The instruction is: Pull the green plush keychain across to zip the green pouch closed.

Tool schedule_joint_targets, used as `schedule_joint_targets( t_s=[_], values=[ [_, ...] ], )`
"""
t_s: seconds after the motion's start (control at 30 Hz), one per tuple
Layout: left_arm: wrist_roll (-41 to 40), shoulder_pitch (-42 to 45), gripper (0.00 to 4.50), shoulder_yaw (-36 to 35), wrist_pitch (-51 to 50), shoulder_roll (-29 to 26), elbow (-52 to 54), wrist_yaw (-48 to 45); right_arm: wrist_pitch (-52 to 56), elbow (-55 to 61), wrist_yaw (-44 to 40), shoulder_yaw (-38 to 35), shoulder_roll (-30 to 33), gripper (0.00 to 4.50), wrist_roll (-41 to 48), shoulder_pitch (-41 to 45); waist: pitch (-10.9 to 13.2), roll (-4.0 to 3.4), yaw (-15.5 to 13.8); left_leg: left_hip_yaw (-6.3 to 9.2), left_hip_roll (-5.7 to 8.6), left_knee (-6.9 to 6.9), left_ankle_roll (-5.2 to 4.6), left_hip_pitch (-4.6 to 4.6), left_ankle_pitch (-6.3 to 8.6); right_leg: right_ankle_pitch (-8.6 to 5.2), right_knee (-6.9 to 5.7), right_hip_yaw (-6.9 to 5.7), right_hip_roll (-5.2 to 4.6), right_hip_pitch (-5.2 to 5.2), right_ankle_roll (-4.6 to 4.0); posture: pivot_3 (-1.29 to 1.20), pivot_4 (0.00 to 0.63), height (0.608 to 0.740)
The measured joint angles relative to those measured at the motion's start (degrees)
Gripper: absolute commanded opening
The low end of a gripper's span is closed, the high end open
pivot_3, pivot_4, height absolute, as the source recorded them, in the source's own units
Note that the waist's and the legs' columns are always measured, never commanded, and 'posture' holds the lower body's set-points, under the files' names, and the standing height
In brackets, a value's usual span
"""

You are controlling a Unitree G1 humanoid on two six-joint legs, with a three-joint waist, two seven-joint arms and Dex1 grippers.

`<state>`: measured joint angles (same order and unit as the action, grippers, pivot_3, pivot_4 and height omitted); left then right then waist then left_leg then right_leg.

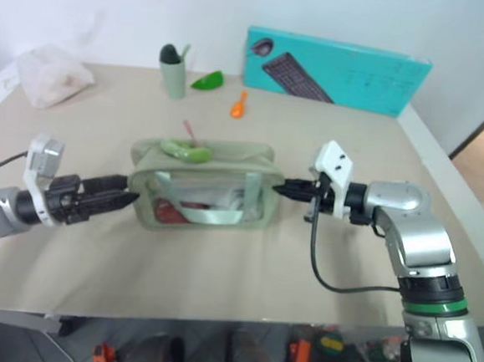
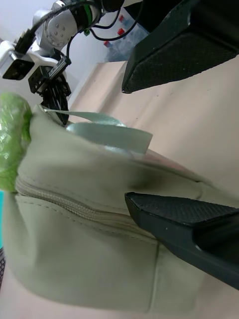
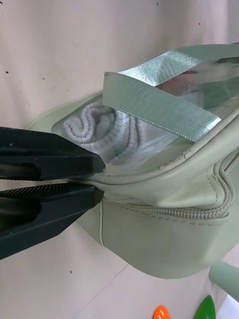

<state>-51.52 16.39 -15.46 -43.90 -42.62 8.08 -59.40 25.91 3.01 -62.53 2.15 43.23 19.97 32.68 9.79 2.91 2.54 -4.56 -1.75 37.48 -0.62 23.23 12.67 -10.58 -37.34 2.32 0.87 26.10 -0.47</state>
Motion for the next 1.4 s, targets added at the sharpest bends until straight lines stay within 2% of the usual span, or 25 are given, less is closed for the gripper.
schedule_joint_targets(
  t_s=[0.03, 0.07, 0.13, 0.37, 0.6, 0.73, 0.8, 1.0, 1.1, 1.23, 1.3, 1.4],
  values=[
    [0.2, 0.3, 3.28, 0.1, 0.3, 0.5, -0.2, 0.1, 0.1, 0.1, 0.0, 0.0, 0.0, 0.0, 0.0, 0.0, 0.0, 0.0, 0.0, 0.01, 0.0, -0.01, 0.0, 0.0, 0.0, 0.0, 0.0, -0.01, 0.0, 0.0, 0.01, 0.0, 0.15, 0.74],
    [1.0, 0.9, 2.89, 0.7, 1.0, 1.6, -0.6, 0.4, 0.3, 0.3, 0.1, 0.0, 0.2, 0.0, 0.0, 0.0, 0.0, 0.0, -0.1, 0.04, 0.01, -0.01, 0.0, 0.0, 0.0, 0.01, 0.0, -0.02, 0.0, -0.01, 0.01, 0.0, 0.15, 0.74],
    [1.5, 1.4, 2.49, 1.5, 1.3, 2.6, -1.1, 0.7, 0.5, 0.4, 0.2, 0.0, 0.3, 0.0, 0.0, -0.1, 0.0, 0.0, -0.1, 0.04, 0.01, -0.01, 0.0, 0.01, 0.0, 0.01, 0.0, -0.01, 0.0, -0.02, 0.02, 0.0, 0.15, 0.74],
    [1.7, 2.1, 0.09, 1.6, 1.4, 3.4, -1.9, 0.8, 0.8, 1.1, 0.3, 0.0, 0.7, 0.0, 0.0, -0.4, 0.0, 0.0, -0.1, 0.02, 0.03, 0.0, 0.0, 0.02, 0.0, 0.03, 0.0, 0.01, -0.02, -0.01, 0.06, 0.0, 0.15, 0.74],
    [3.2, 2.8, 0.04, 1.9, 1.8, 4.0, -1.9, 1.9, 1.0, 1.3, 0.4, -0.3, 0.7, 0.0, 0.1, -0.8, 0.0, 0.01, -0.1, 0.04, 0.04, 0.0, 0.0, 0.02, 0.0, 0.04, 0.0, 0.0, -0.02, -0.02, 0.06, 0.0, 0.15, 0.74],
    [3.3, 3.0, 0.0, 2.1, 1.8, 4.1, -1.8, 2.0, 1.8, 1.3, 0.9, -0.4, 0.7, 1.27, 0.8, -0.8, 0.0, 0.0, -0.1, 0.03, 0.07, 0.02, 0.0, 0.02, 0.0, 0.04, 0.0, 0.01, -0.05, -0.03, 0.07, 0.0, 0.15, 0.74],
    [3.3, 3.0, 0.0, 2.2, 1.7, 4.2, -1.8, 2.0, 2.7, 1.3, 1.2, -1.0, 0.7, 2.05, 1.8, -0.9, 0.0, 0.01, -0.1, 0.03, 0.08, 0.02, 0.0, 0.03, 0.0, 0.04, 0.0, 0.01, -0.06, -0.03, 0.07, 0.0, 0.15, 0.74],
    [3.4, 3.0, 0.0, 2.5, 1.7, 4.3, -1.6, 2.0, 3.7, 2.1, 1.5, -5.7, 2.6, 4.11, 4.3, -1.9, 0.0, 0.0, -0.2, 0.04, 0.09, 0.01, -0.02, 0.07, 0.01, 0.04, 0.06, 0.0, -0.07, -0.02, 0.07, 0.0, 0.15, 0.74],
    [3.5, 3.0, 0.0, 2.6, 1.7, 4.3, -1.6, 2.0, 5.2, 2.3, 1.5, -10.0, 2.8, 4.11, 8.6, -1.3, 0.0, -0.02, -0.2, 0.04, 0.1, 0.01, -0.02, 0.08, 0.01, 0.06, 0.07, 0.01, -0.07, -0.02, 0.1, 0.0, 0.15, 0.74],
    [3.8, 3.4, 0.0, 2.6, 1.9, 4.4, -1.7, 2.0, 7.3, 4.5, 4.2, -14.7, 2.0, 4.11, 14.2, 7.5, 0.0, -0.05, -0.1, 0.04, 0.06, 0.02, -0.02, 0.02, 0.01, 0.09, 0.07, 0.03, -0.02, -0.06, 0.15, 0.0, 0.15, 0.74],
    [4.0, 3.7, 0.0, 2.7, 2.3, 4.5, -1.7, 1.9, 7.7, 5.4, 6.9, -12.9, -0.3, 4.11, 13.9, 11.3, 0.0, -0.04, -0.1, 0.05, 0.03, 0.03, -0.03, -0.02, 0.0, 0.09, 0.06, 0.01, 0.0, -0.08, 0.15, 0.0, 0.15, 0.74],
    [4.3, 4.1, 0.0, 3.2, 2.5, 4.9, -1.8, 1.7, 8.1, 5.9, 10.2, -6.4, -3.5, 4.11, 10.7, 15.0, 0.0, -0.05, -0.1, 0.03, 0.03, 0.02, -0.04, 0.01, -0.01, 0.09, 0.06, 0.03, -0.02, -0.05, 0.14, 0.0, 0.15, 0.74]
  ],
)
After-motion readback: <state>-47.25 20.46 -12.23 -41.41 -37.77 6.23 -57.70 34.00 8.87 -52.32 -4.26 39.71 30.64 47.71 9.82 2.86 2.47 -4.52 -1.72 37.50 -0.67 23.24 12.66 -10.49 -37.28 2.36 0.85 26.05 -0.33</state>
